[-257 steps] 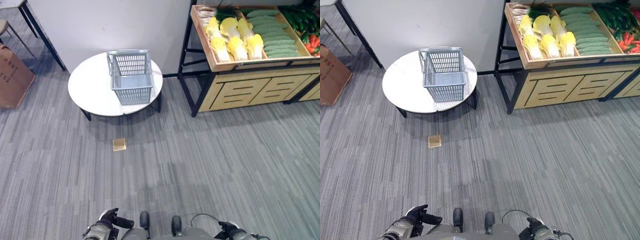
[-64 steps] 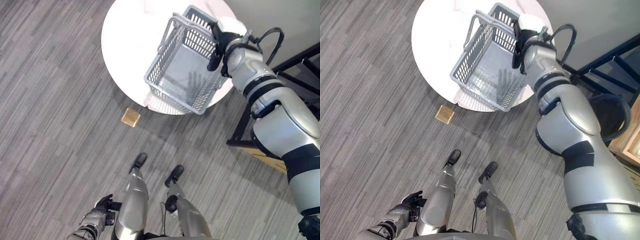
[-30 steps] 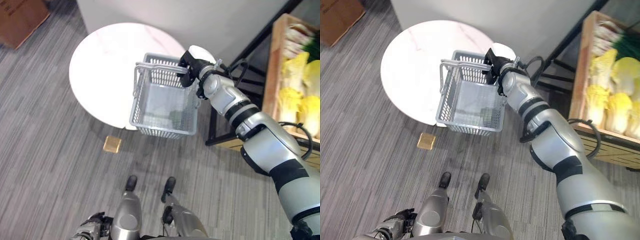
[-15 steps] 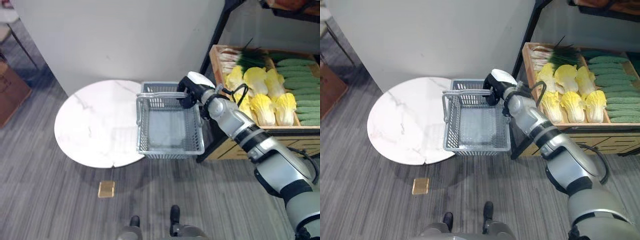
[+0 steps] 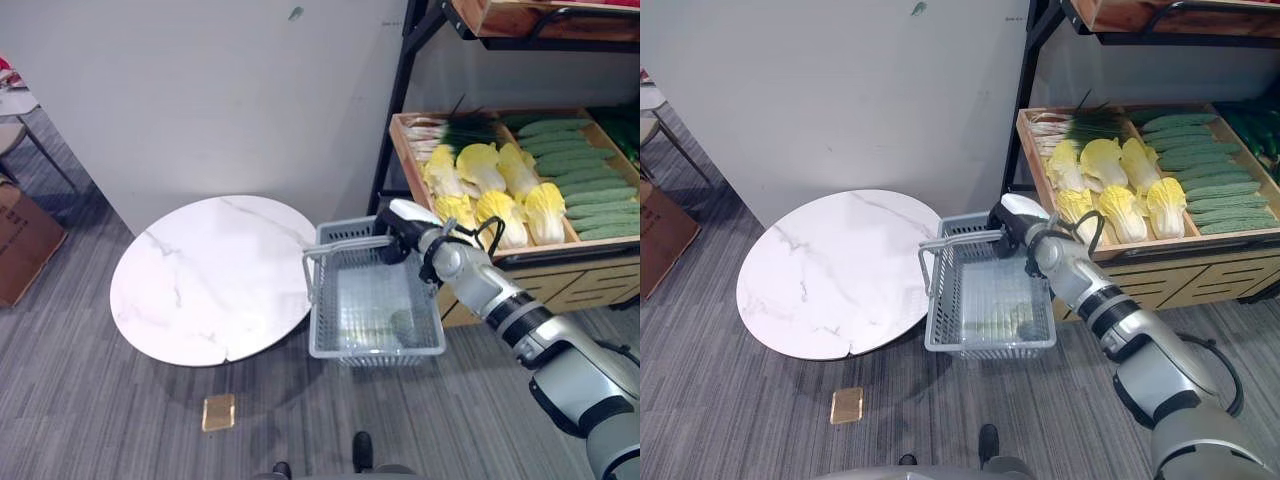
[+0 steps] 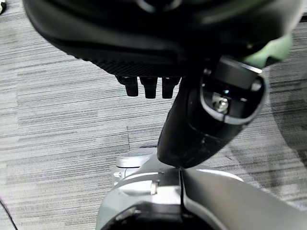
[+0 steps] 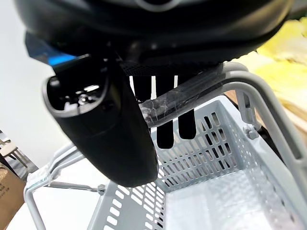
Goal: Get the vegetables into the basket
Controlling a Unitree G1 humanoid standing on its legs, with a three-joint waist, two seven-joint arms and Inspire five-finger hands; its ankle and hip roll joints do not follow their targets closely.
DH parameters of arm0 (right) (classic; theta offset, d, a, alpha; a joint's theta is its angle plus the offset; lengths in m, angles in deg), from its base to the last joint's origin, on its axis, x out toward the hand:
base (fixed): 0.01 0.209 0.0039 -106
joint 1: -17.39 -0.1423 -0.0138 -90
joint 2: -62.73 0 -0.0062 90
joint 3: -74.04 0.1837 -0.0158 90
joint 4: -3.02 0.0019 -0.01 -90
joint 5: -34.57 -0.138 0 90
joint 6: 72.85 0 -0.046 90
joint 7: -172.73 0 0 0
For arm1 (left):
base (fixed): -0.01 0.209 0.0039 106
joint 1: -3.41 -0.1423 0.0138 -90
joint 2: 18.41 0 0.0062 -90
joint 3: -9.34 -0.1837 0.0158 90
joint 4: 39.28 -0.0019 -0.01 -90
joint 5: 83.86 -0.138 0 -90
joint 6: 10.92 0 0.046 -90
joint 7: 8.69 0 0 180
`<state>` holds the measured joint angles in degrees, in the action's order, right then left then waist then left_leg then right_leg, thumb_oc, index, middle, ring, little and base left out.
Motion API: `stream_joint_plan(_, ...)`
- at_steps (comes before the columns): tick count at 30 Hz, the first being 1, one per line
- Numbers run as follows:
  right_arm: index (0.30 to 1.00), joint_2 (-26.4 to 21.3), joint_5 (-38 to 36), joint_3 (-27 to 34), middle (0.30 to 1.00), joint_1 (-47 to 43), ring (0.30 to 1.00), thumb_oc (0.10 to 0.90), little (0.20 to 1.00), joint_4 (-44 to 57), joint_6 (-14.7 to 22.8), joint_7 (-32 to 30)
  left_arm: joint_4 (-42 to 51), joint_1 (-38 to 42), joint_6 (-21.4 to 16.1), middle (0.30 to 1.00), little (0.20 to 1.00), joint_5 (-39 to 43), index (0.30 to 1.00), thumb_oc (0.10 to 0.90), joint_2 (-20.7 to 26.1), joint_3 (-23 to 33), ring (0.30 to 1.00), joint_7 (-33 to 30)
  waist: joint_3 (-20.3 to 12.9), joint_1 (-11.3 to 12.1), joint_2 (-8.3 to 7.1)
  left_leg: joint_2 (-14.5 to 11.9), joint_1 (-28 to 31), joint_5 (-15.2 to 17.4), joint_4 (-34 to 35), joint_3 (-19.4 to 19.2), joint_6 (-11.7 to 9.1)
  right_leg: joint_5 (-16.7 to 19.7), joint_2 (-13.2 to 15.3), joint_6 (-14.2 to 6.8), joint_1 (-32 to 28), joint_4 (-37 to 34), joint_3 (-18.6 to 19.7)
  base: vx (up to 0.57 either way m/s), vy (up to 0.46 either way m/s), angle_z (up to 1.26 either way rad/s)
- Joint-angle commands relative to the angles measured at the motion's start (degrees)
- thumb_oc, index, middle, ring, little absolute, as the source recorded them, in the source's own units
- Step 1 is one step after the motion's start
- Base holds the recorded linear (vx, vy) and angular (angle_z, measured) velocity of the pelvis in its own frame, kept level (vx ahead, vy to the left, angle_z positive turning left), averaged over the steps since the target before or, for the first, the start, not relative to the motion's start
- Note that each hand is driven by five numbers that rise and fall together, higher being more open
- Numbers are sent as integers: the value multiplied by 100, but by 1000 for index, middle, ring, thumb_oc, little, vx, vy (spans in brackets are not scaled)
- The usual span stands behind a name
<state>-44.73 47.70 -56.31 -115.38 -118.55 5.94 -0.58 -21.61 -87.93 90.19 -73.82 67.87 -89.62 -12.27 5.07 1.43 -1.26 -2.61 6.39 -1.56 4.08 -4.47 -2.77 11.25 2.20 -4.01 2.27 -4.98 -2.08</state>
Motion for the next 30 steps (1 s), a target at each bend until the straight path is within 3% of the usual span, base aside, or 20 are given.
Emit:
stream_joint_plan(1, 300, 151, 62, 593, 300, -1077, 300, 400, 300, -57, 348, -403, -225, 313, -82, 1000, 1000, -22, 1000, 900, -138, -231, 1000, 168, -284, 32, -279, 113, -217, -14, -201, 20, 0, -905, 172, -171, -662, 420, 57, -16, 0, -4)
stream_joint_plan(11, 300, 459, 124, 778, 300, -455, 300, 400, 300, -391, 279, -416, -179, 311, -66, 1000, 1000, -4, 1000, 900, -231, -270, 1000, 153, -220, 10, -271, 143, -200, -70, -151, 3, 35, -841, 214, -196, -649, 470, 2, -14, 12, 0)
stream_joint_plan(18, 300, 422, 235, 919, 300, -170, 300, 400, 300, -356, 228, -427, -149, 294, -64, 1000, 1000, -88, 1000, 900, -218, -248, 1000, 161, -137, 2, -259, 211, -169, 16, -119, -51, 93, -827, 292, -275, -622, 473, 46, -5, 60, -2)
stream_joint_plan(30, 300, 360, 260, 1159, 300, 276, 300, 400, 300, 149, 237, -354, -167, 548, -99, 1000, 1000, -534, 1000, 900, -103, -234, 1000, 147, 189, -226, -244, 357, -315, 89, 47, -771, 240, -426, 499, -683, 139, 703, 577, -45, 86, -37)
